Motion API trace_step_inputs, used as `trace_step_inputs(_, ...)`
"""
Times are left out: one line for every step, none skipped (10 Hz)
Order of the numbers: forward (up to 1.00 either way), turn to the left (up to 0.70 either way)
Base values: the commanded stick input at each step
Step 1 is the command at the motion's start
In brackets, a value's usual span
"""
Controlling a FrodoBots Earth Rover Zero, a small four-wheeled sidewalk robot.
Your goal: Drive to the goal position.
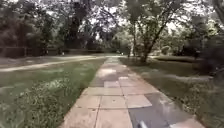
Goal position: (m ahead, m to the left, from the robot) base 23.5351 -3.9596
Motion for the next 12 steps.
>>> trace_step_inputs(1.0,-0.21)
trace_step_inputs(1.0,-0.22)
trace_step_inputs(1.0,-0.05)
trace_step_inputs(1.0,0.0)
trace_step_inputs(1.0,-0.01)
trace_step_inputs(1.0,-0.09)
trace_step_inputs(1.0,-0.37)
trace_step_inputs(1.0,-0.29)
trace_step_inputs(1.0,-0.05)
trace_step_inputs(1.0,0.0)
trace_step_inputs(1.0,0.0)
trace_step_inputs(1.0,0.0)
